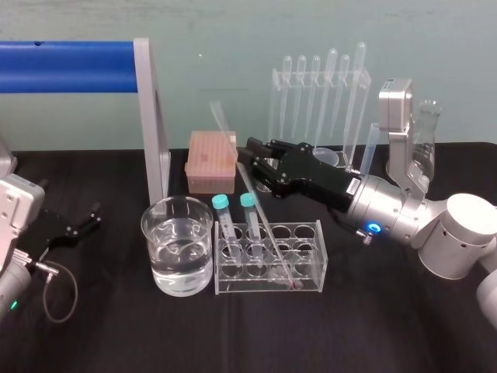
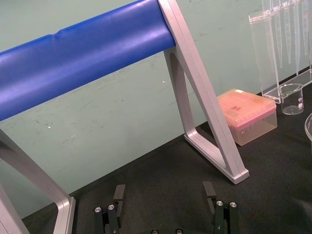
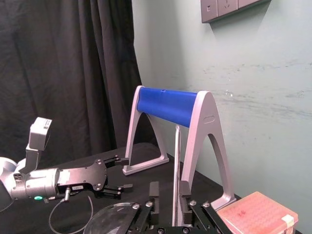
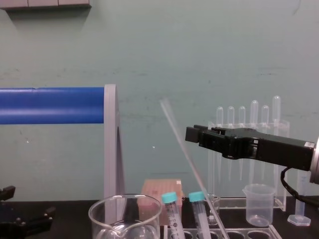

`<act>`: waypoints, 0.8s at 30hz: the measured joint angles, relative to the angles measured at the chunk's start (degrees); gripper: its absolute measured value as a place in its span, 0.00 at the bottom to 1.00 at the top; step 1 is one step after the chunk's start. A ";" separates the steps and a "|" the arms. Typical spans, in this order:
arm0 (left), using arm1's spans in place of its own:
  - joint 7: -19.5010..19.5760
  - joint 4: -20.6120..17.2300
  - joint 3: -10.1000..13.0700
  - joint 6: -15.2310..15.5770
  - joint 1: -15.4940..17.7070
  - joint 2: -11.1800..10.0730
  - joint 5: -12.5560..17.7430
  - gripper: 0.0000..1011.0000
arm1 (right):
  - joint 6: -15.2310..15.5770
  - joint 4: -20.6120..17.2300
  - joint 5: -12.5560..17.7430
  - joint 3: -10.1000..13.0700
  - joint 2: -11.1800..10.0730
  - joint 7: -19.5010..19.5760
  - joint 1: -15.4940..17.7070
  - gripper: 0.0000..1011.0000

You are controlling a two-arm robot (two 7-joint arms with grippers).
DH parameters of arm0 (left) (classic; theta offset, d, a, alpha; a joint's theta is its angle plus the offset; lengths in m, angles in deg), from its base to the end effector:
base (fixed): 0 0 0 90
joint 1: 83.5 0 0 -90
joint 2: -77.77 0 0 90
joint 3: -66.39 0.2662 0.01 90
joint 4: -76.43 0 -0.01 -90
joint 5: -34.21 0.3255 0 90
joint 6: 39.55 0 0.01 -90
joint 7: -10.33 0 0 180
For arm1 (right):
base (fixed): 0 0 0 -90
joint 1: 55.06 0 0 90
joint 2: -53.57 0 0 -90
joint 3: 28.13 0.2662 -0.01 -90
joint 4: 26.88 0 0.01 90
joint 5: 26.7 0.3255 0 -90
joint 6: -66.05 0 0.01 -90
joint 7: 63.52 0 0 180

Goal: Hold the thermometer with one hand and immerse one end into the beaker, then reinsert it into the test tube rack.

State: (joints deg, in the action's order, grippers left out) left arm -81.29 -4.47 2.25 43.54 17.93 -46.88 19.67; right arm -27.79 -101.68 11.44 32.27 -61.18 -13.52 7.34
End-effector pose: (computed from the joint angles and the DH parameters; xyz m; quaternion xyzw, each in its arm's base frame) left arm 0.3700 0.0648 -0.2863 0.1415 -0.1325 0.5799 0.7913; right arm 0.4400 -0.0038 -0.2194 0.0528 -0.0049 -0.2694 0.9616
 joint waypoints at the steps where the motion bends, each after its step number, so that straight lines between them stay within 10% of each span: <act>1: 0.00 0.00 0.00 0.00 0.00 0.00 0.00 1.00 | 0.01 0.00 0.01 0.01 0.00 0.01 0.01 0.27; 17: 0.00 0.00 0.00 0.00 0.00 0.00 0.00 1.00 | 0.15 -0.58 0.30 0.32 -0.15 0.13 0.42 0.78; 24: 0.00 0.00 0.00 0.00 0.00 0.00 0.00 1.00 | -0.38 -5.55 1.14 4.68 -3.07 4.59 3.68 0.95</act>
State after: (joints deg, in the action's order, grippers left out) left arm -81.29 -4.47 2.25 43.54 17.93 -46.87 19.67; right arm -28.17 -107.23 12.58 36.94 -64.24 -8.93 11.02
